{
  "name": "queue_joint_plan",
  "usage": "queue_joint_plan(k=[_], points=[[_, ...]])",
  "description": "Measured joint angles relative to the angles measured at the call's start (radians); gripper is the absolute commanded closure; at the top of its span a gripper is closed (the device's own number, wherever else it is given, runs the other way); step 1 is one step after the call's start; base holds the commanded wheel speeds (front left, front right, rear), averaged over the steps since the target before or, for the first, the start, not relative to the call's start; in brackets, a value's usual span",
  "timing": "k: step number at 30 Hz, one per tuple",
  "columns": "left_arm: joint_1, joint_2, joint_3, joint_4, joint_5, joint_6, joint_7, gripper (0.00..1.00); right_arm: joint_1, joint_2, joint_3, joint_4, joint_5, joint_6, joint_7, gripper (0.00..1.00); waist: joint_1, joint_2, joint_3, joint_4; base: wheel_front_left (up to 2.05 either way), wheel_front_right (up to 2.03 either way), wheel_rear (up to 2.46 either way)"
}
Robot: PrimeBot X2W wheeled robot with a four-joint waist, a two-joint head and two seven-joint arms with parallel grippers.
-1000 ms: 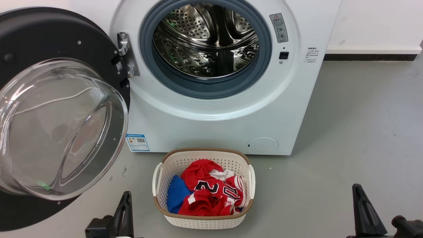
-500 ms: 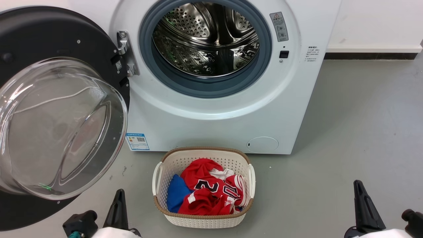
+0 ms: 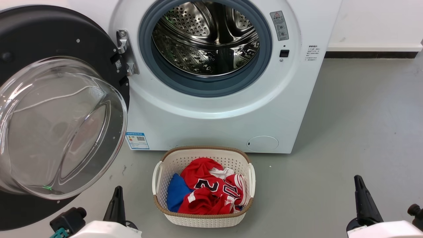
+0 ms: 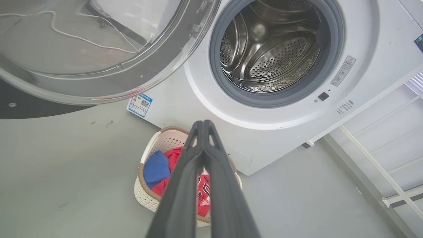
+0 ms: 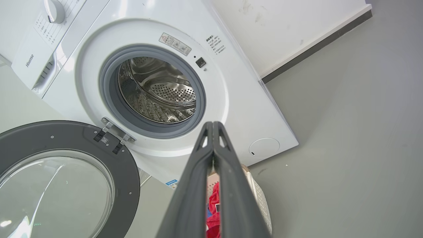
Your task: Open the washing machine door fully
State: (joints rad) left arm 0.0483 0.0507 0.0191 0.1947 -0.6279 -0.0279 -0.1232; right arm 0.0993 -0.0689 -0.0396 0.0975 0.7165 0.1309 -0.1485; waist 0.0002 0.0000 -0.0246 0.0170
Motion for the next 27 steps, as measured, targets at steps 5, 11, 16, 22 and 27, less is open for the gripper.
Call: queue_joint_plan(k=[5,11,16,22,27], points=[[-0.016,0.0,0.01,0.002,-0.076,-0.009,0.019,1.0,-0.017,-0.002,0.0,0.01,0.072,0.0,0.016,1.0,0.0,0.0,0.001,-0.001,0.0,0.0,0.0],[-0.027,0.0,0.018,0.007,-0.163,-0.017,0.04,1.0,-0.028,-0.004,-0.001,0.025,0.156,0.0,0.035,1.0,0.0,0.0,0.003,-0.002,0.0,0.0,0.0],[-0.037,0.0,0.023,0.011,-0.23,-0.025,0.056,1.0,-0.044,-0.005,-0.002,0.033,0.221,0.0,0.049,1.0,0.0,0.0,0.005,-0.003,0.0,0.0,0.0],[-0.051,0.0,0.03,0.016,-0.307,-0.033,0.074,1.0,-0.061,-0.007,-0.004,0.043,0.296,0.0,0.067,1.0,0.0,0.0,0.006,-0.004,0.0,0.0,0.0],[-0.057,0.0,0.036,0.019,-0.368,-0.038,0.087,1.0,-0.076,-0.007,-0.006,0.054,0.353,0.0,0.081,1.0,0.0,0.0,0.008,-0.005,0.0,0.0,0.0]])
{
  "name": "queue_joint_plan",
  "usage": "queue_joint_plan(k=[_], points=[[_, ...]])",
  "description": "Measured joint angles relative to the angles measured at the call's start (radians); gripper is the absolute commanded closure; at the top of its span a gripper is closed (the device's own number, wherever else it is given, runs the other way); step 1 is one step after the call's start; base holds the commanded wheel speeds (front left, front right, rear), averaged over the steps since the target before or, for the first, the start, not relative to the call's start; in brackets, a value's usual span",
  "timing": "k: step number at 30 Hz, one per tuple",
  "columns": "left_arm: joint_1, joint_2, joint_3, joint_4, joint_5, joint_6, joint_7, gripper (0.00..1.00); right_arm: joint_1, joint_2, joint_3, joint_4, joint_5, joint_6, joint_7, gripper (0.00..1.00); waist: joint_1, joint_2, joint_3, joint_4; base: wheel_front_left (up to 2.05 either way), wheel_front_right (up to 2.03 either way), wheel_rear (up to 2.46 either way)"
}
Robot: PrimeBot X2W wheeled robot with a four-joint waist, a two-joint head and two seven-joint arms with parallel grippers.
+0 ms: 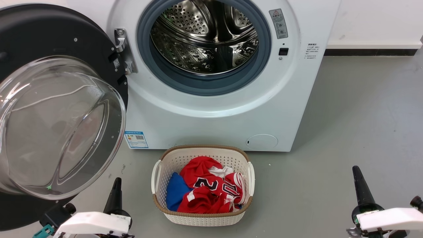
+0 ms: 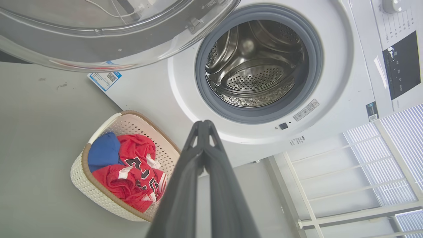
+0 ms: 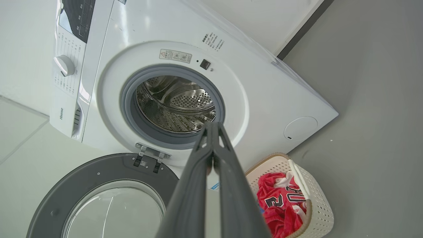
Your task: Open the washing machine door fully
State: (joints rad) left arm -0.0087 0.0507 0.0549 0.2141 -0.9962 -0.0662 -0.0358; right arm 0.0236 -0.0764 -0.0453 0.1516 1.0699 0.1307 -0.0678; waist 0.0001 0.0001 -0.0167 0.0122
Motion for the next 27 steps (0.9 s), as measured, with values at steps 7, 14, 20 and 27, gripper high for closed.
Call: queue_joint_plan(k=[7,14,20,27], points=[[-0.016,0.0,0.01,0.003,-0.081,-0.006,0.021,1.0,-0.013,-0.001,-0.003,0.012,0.076,0.0,0.017,1.0,0.0,0.0,0.002,-0.001,0.0,0.0,0.0],[-0.023,0.0,0.016,0.007,-0.157,-0.013,0.039,1.0,-0.025,-0.001,-0.006,0.022,0.146,0.0,0.036,1.0,0.0,0.0,0.004,-0.003,0.0,0.0,0.0],[-0.036,0.0,0.021,0.01,-0.219,-0.022,0.055,1.0,-0.043,-0.001,-0.009,0.032,0.204,0.0,0.053,1.0,0.0,0.0,0.006,-0.004,0.0,0.0,0.0],[-0.043,0.0,0.027,0.014,-0.286,-0.03,0.07,1.0,-0.052,-0.001,-0.012,0.043,0.267,0.0,0.069,1.0,0.0,0.0,0.008,-0.005,0.0,0.0,0.0]])
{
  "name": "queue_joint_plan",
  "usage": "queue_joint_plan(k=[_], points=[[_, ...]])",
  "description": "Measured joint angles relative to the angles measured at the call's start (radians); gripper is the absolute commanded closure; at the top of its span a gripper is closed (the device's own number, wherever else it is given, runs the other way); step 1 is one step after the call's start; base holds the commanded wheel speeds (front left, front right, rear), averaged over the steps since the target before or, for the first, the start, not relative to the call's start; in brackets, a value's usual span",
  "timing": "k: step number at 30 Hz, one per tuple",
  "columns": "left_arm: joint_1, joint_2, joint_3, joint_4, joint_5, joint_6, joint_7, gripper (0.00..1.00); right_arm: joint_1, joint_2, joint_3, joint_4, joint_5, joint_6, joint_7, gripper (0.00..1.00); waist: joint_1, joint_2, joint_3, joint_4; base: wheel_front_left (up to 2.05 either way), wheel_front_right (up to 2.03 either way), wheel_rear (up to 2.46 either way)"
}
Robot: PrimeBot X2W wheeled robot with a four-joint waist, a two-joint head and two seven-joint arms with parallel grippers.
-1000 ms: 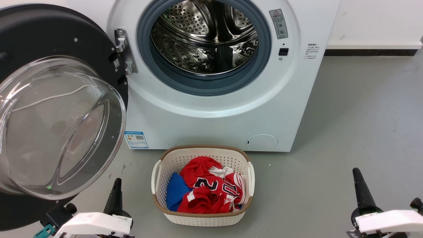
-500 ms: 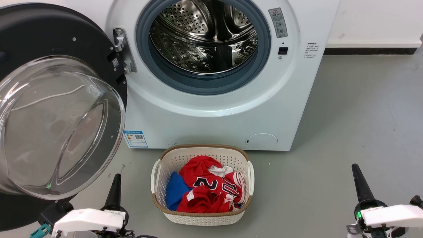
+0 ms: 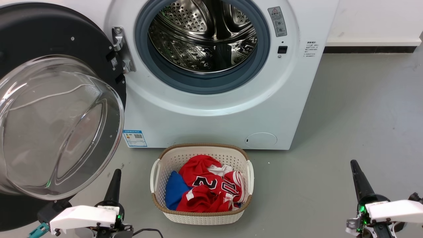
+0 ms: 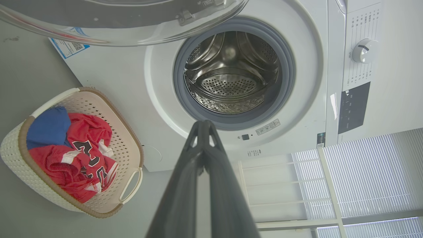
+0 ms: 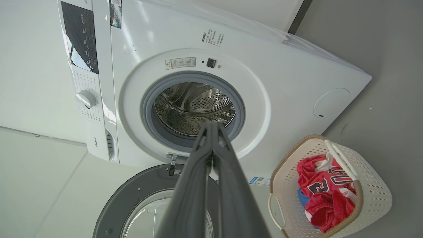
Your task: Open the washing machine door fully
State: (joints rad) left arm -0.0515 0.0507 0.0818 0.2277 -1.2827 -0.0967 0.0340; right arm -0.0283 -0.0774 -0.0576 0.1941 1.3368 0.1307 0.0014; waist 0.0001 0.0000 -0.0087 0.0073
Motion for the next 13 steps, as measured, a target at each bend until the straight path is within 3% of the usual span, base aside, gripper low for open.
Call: queue_joint_plan(k=[13], points=[[-0.018,0.0,0.013,0.006,-0.116,-0.01,0.029,1.0,-0.029,0.0,-0.007,0.016,0.108,0.0,0.029,1.0,-0.0001,0.0,0.004,-0.002,0.0,0.0,0.0]])
